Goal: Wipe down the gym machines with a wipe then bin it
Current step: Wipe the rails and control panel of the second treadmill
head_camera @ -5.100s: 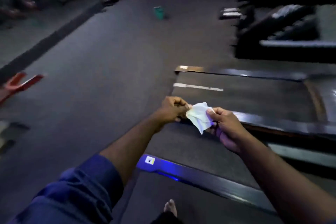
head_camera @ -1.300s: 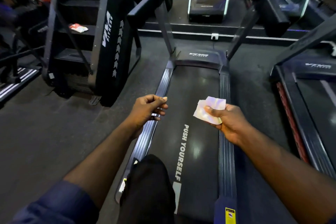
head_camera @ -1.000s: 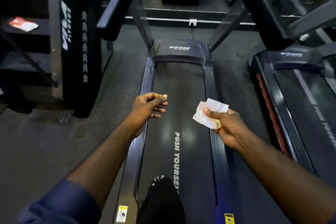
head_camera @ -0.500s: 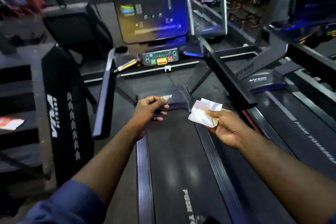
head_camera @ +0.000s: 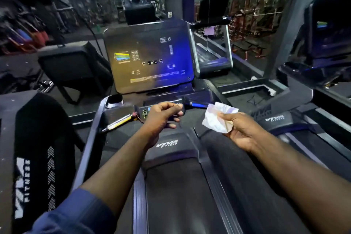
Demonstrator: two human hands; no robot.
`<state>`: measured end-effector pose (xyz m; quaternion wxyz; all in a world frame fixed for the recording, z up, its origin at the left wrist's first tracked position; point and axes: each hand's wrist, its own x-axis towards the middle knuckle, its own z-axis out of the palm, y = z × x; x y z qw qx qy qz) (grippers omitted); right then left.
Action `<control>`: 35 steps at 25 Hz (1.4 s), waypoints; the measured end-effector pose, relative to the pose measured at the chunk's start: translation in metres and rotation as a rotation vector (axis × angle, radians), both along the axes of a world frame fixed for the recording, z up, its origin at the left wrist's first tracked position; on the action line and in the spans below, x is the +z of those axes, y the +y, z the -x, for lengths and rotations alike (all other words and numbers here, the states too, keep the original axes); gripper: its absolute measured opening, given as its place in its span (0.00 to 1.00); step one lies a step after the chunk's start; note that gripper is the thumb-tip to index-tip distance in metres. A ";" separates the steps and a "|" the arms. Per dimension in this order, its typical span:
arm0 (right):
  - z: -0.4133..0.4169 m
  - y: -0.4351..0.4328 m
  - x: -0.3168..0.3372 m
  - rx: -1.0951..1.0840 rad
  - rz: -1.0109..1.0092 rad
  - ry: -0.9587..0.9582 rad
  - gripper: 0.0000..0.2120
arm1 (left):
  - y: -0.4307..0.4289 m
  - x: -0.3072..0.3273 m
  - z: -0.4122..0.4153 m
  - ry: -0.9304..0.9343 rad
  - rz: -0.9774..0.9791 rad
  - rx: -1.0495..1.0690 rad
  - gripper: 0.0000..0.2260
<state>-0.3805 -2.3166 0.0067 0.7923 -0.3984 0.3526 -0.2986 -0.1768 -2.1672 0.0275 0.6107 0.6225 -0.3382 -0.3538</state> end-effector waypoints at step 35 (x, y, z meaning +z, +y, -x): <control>-0.312 -0.439 -0.221 0.632 1.600 0.875 0.30 | -0.458 -0.234 -0.291 -1.076 0.071 -0.708 0.07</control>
